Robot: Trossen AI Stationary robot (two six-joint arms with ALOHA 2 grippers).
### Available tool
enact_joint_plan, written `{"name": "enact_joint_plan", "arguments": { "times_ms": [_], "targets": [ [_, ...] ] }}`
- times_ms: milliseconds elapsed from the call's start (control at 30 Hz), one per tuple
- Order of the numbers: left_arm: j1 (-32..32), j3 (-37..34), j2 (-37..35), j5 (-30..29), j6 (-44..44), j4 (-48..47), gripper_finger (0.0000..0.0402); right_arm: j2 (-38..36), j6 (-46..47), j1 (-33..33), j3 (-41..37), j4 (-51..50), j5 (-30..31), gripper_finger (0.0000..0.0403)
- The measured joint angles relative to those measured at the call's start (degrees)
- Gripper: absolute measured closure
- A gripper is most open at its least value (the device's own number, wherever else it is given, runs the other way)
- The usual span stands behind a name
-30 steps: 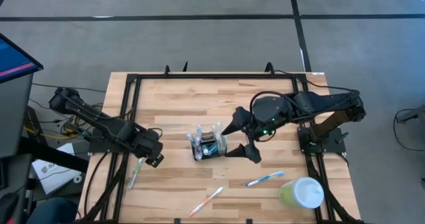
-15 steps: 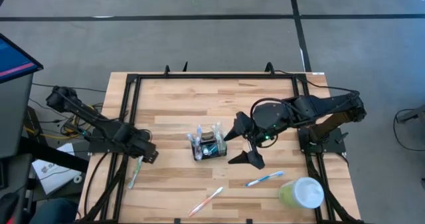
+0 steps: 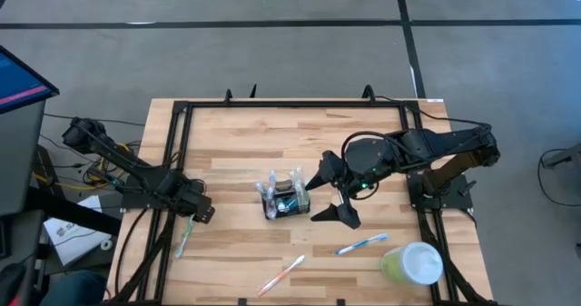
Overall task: Pick & Place toothbrushing station
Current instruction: Put the green toothbrush into the bottom right section of the mesh organizer
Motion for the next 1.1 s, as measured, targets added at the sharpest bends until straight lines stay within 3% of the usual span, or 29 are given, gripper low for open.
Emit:
{"name": "enact_joint_plan", "arguments": {
  "times_ms": [267, 567, 700, 867, 1100],
  "targets": [
    [0.0, -0.6, 1.3, 0.4, -0.3, 0.6, 0.0235, 0.0, -1.2, 0.0, 0.0, -0.1, 0.0, 0.0014],
    [0.0, -0.5, 4.7, 2.5, 0.3, 2.3, 0.0371, 0.0, -2.0, 0.0, 0.0, -0.2, 0.0, 0.0014],
    [0.0, 0.0, 3.3, 2.3, 0.0, 3.3, 0.0374, 0.0, -2.8, 0.0, 0.0, -0.4, 0.0, 0.0014],
    [0.0, 2.7, 1.5, -1.1, -1.5, 3.7, 0.0397, 0.0, -3.0, 0.0, 0.0, -0.5, 0.0, 0.0014],
    [0.0, 7.8, 0.5, -6.8, -2.0, 3.3, 0.0397, 0.0, -3.0, 0.0, 0.0, -0.9, 0.0, 0.0014]
  ]
}}
